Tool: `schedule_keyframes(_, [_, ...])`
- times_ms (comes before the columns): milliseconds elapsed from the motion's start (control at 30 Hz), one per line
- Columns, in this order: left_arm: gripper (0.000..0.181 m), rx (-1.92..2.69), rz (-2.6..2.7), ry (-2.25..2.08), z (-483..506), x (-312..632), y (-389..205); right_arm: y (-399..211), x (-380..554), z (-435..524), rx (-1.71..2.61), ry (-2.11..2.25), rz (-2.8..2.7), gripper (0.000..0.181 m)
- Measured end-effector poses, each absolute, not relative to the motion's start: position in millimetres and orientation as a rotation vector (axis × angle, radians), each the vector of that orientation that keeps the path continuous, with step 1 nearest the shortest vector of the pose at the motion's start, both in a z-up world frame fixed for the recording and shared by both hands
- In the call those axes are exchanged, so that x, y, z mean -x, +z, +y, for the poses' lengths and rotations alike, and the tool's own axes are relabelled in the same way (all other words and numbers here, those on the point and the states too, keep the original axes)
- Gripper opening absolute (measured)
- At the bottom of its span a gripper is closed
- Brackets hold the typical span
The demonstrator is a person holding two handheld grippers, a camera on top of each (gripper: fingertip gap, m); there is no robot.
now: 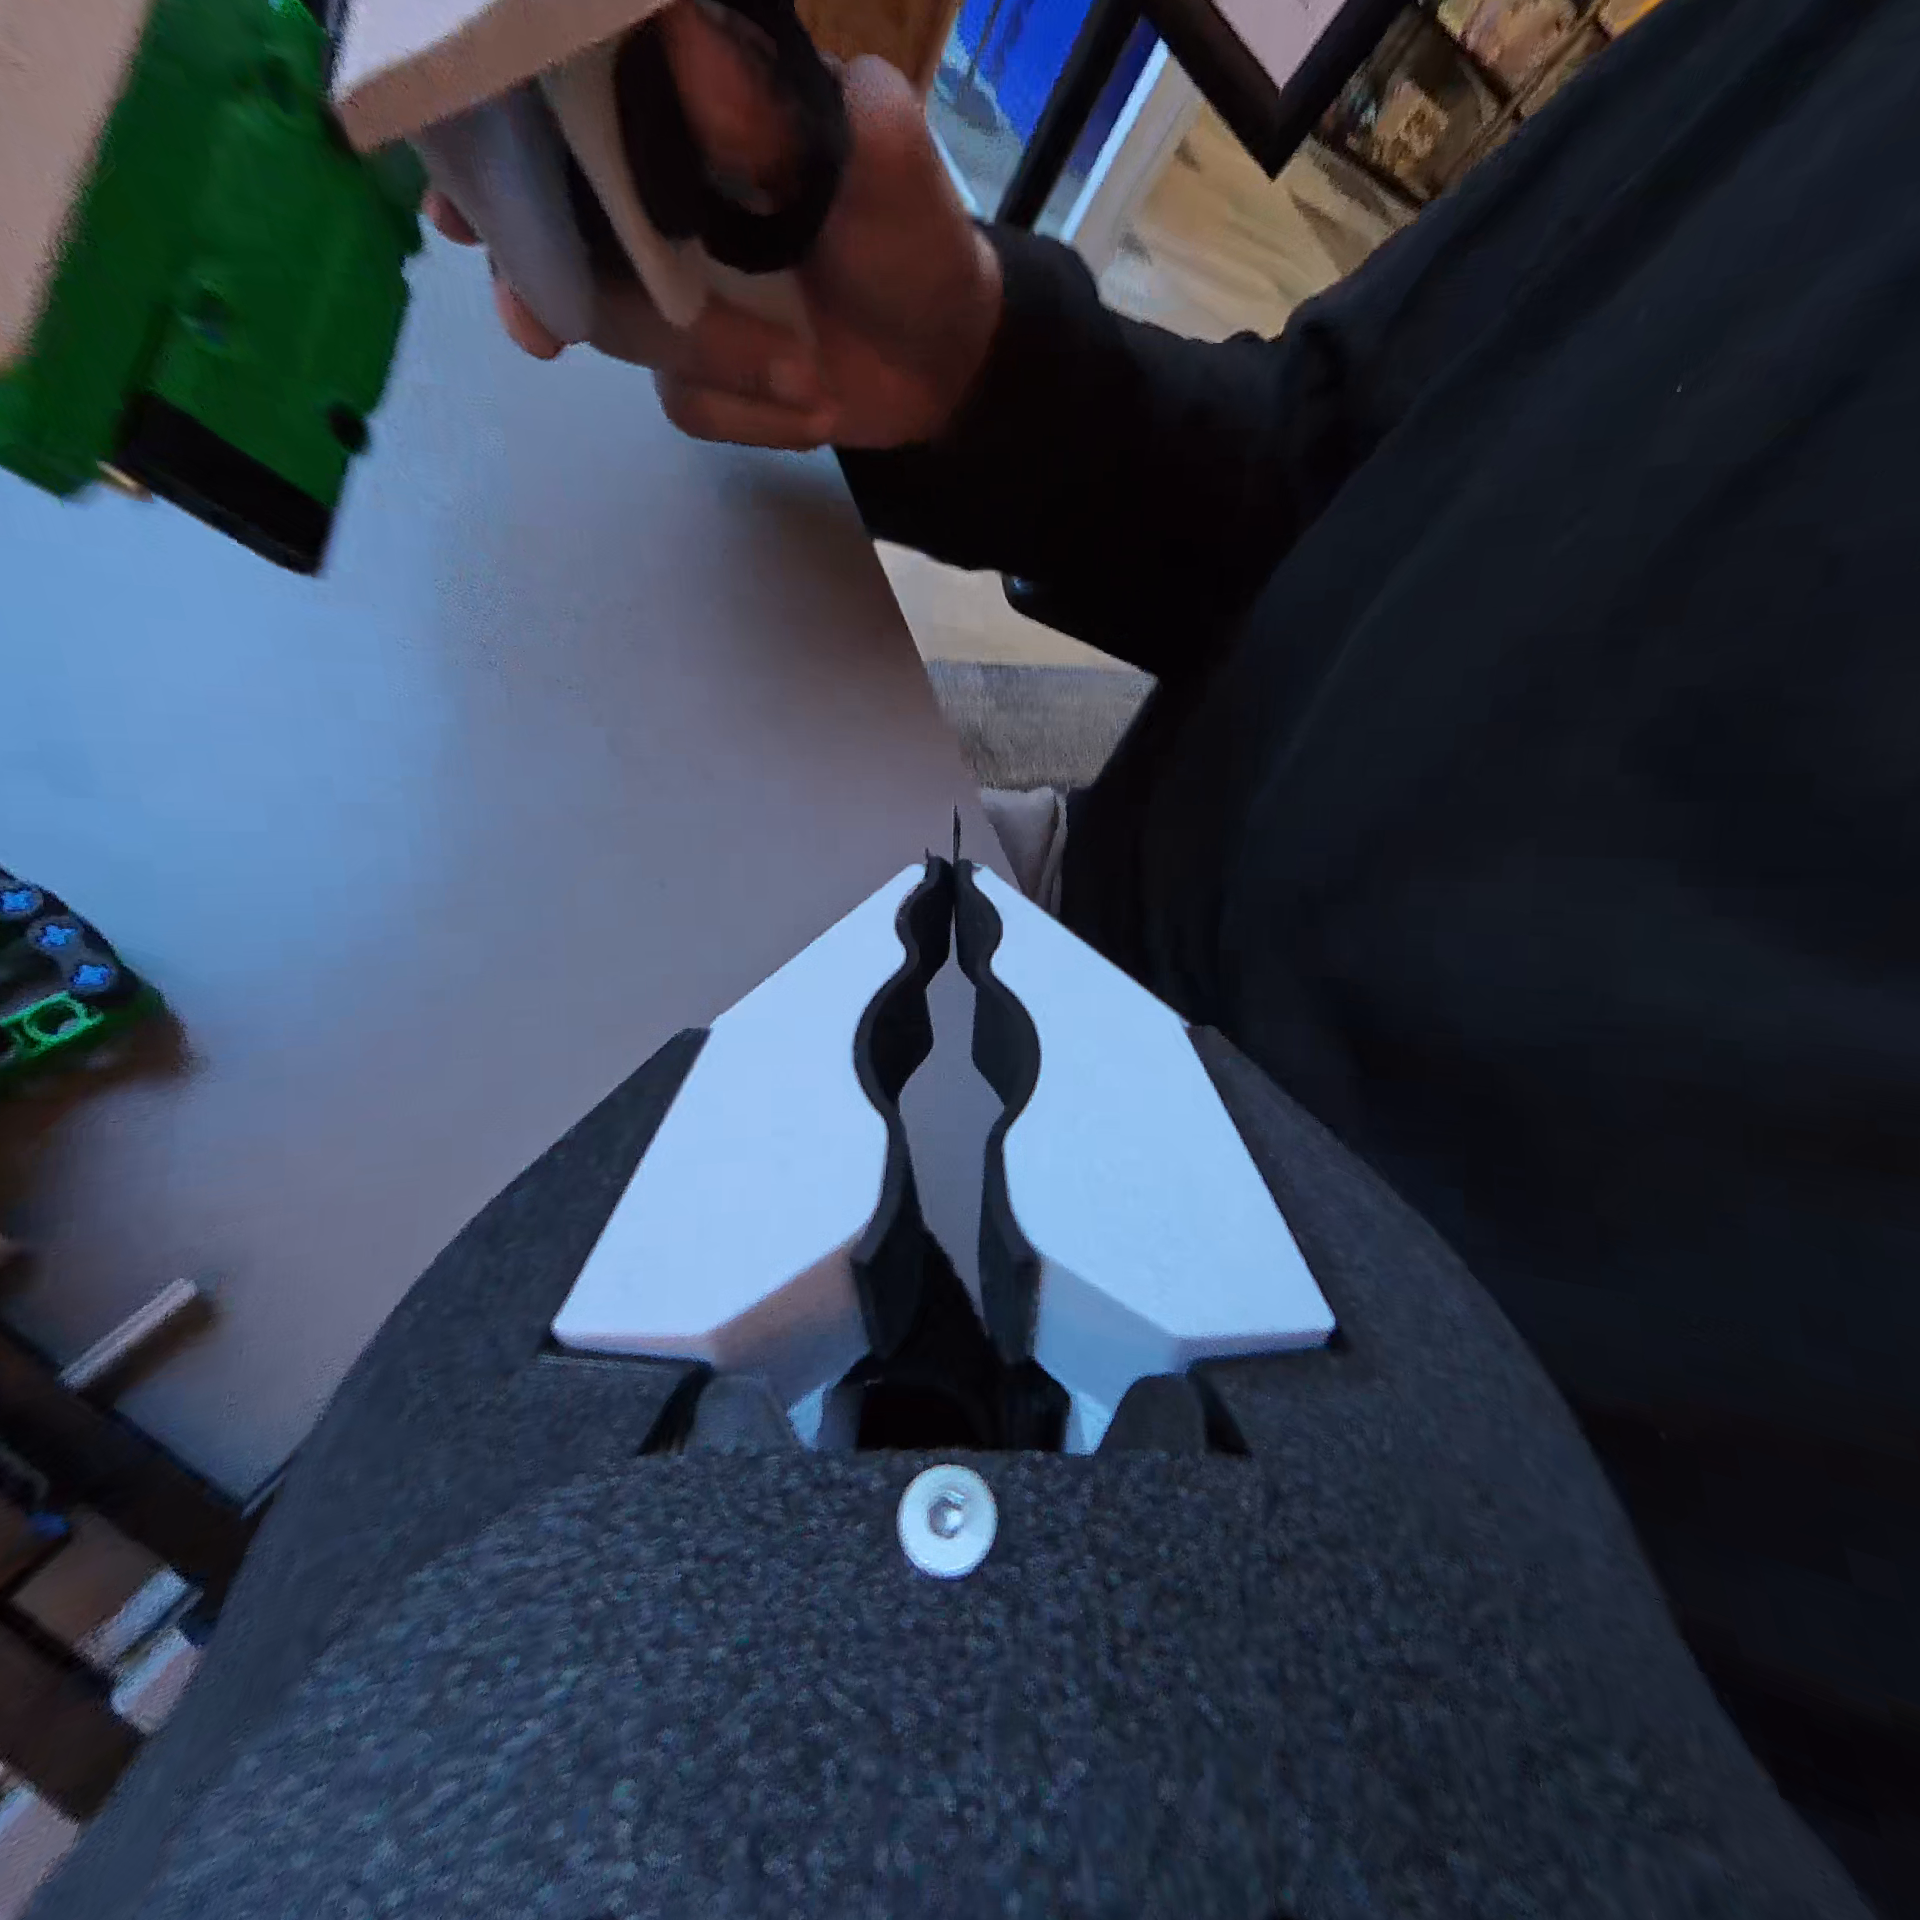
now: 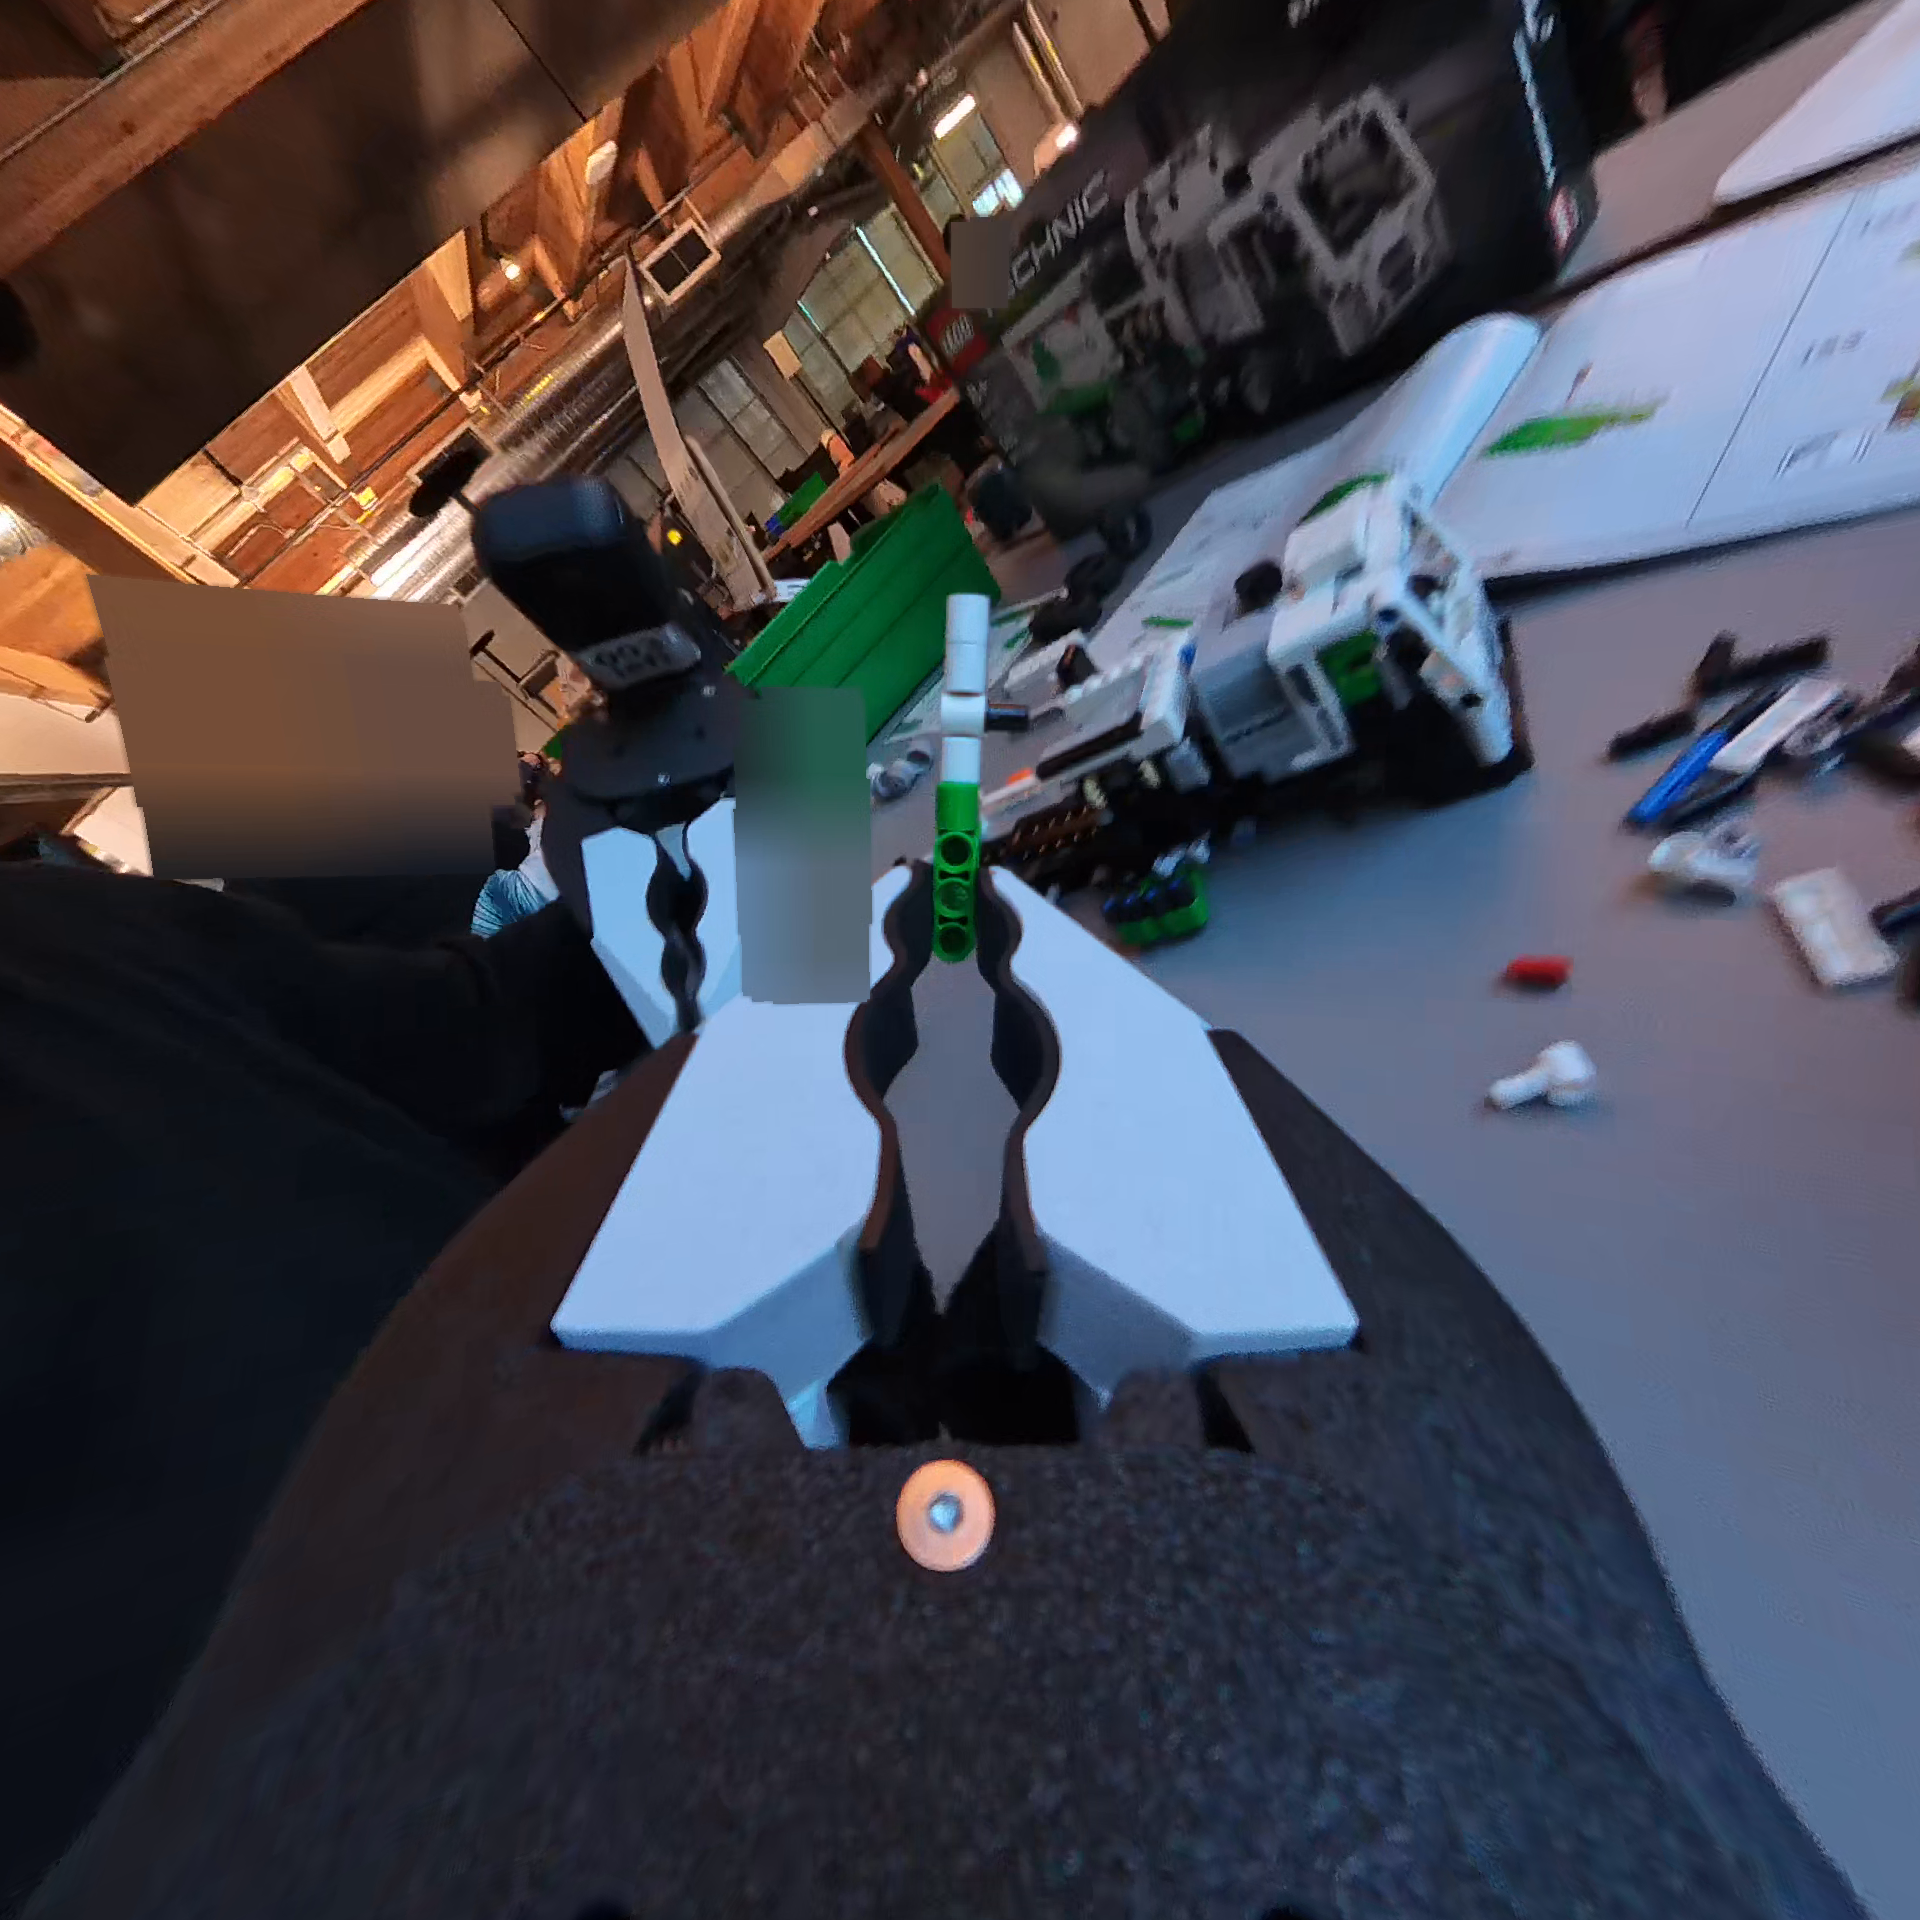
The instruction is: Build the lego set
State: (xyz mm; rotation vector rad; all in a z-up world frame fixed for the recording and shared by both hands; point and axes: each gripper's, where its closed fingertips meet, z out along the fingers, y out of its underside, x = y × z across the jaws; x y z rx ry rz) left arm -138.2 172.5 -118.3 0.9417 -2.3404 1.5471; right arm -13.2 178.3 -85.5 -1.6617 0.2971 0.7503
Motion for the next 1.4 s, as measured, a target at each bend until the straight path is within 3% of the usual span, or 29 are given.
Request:
schedule_keyframes(400, [0.0,-1.019,-2.271,1.723,178.8,119.7,-123.1,-94.5,-7.9,193.8,1.641,0.702,0.195,0.006])
schedule_keyframes(1100, [0.0,-1.135,-2.175,1.652,187.7,110.0,-132.4,-109.9,0.3,200.7,1.72,0.785,0.195,0.006])
schedule_keyframes(1400, [0.0,-1.288,-2.15,1.506,207.5,90.5,-85.2,-114.1,12.7,201.4,1.756,0.839,0.152,0.006])
